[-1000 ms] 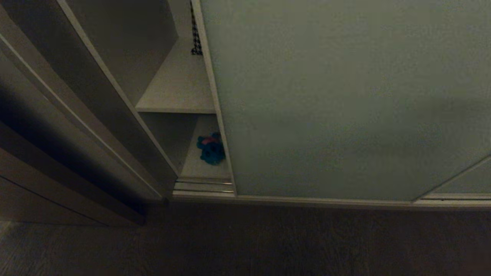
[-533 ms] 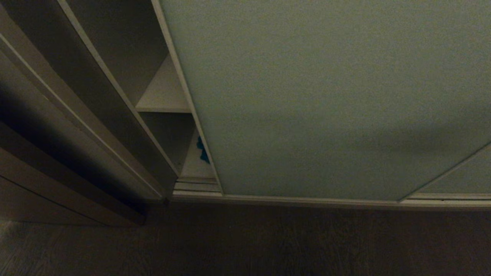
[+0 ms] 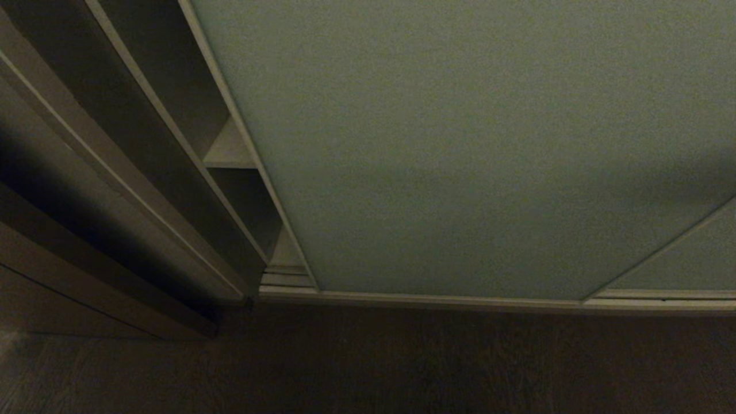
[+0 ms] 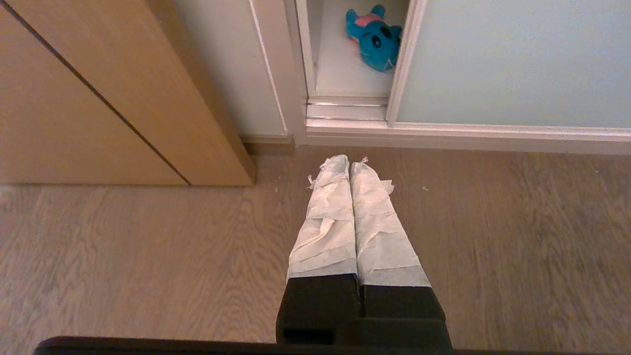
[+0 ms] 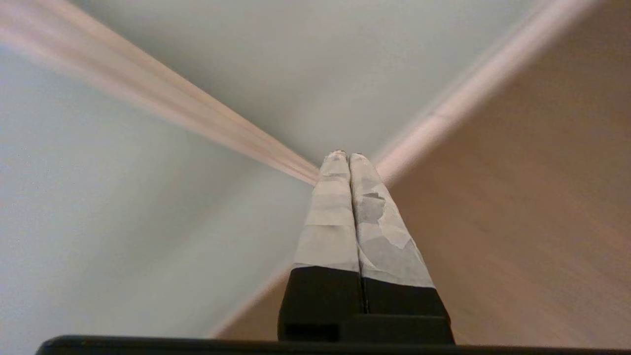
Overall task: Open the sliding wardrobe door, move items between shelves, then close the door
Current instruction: Close the door
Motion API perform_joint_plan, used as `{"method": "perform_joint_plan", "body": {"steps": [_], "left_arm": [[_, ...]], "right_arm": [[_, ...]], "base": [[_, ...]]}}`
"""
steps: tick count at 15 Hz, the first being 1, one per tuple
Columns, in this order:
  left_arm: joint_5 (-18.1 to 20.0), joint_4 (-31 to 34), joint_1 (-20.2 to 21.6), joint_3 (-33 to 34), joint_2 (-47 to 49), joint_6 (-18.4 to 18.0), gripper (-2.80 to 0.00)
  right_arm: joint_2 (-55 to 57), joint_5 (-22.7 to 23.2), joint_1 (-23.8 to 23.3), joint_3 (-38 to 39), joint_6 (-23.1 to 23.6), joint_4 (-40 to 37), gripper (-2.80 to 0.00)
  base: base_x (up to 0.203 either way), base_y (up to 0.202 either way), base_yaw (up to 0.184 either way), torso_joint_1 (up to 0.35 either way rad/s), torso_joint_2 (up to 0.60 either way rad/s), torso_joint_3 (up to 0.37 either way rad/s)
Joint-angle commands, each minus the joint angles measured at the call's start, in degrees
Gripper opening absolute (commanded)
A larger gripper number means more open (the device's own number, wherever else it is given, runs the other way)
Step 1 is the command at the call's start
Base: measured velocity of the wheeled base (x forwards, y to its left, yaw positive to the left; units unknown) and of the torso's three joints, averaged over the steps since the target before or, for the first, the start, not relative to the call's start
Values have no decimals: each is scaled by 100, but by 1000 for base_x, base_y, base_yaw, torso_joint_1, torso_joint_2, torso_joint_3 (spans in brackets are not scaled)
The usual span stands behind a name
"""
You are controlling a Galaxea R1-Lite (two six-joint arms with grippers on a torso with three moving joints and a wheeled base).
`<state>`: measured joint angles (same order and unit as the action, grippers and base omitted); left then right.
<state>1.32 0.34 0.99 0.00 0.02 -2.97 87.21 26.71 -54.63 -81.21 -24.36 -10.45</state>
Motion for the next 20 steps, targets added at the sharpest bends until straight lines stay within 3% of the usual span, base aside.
{"method": "perform_joint_plan", "body": {"steps": [1, 5, 10, 20], "left_arm": [[0, 1, 4, 0, 6, -1, -280], [0, 1, 7, 0, 6, -1, -280], [0, 1, -1, 0, 6, -1, -280], [0, 1, 5, 0, 6, -1, -280]], "right_arm": [[544, 544, 33, -574, -143, -2, -280], [1011, 841, 552, -1091, -303, 45, -280], [1318, 853, 751, -1413, -623, 441, -280], [1770, 823, 1086, -1846, -644, 816, -280]], "base": [[0, 0, 0, 0, 0, 0], [0, 0, 0, 0, 0, 0], [0, 0, 0, 0, 0, 0], [0, 0, 0, 0, 0, 0]]}}
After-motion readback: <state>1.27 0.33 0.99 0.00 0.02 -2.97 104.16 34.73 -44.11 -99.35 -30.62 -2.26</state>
